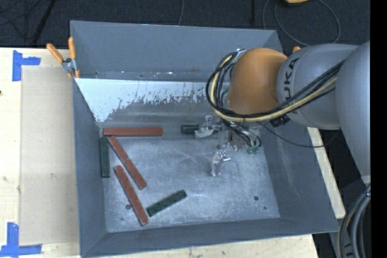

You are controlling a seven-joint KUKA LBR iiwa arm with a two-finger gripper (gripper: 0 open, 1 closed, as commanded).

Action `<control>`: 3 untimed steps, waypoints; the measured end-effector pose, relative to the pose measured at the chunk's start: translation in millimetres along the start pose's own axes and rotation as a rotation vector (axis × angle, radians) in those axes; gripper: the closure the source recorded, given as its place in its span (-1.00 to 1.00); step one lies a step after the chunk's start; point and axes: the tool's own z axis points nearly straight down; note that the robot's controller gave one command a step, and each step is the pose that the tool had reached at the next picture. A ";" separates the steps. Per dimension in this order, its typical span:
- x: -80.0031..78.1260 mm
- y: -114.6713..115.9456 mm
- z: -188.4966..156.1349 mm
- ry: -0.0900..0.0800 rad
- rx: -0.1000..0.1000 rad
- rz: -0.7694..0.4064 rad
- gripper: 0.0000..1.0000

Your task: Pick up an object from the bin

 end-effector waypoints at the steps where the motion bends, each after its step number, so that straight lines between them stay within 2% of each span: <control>1: 10.4 31.6 -9.1 0.001 0.003 -0.153 -1.00; 2: 52.5 58.3 -14.0 0.000 -0.002 -0.241 -1.00; 3: 52.8 81.4 -22.6 0.002 -0.001 -0.095 -1.00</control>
Offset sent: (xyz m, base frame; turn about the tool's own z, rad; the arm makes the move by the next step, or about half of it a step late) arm -0.1058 0.0471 0.0167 -0.0934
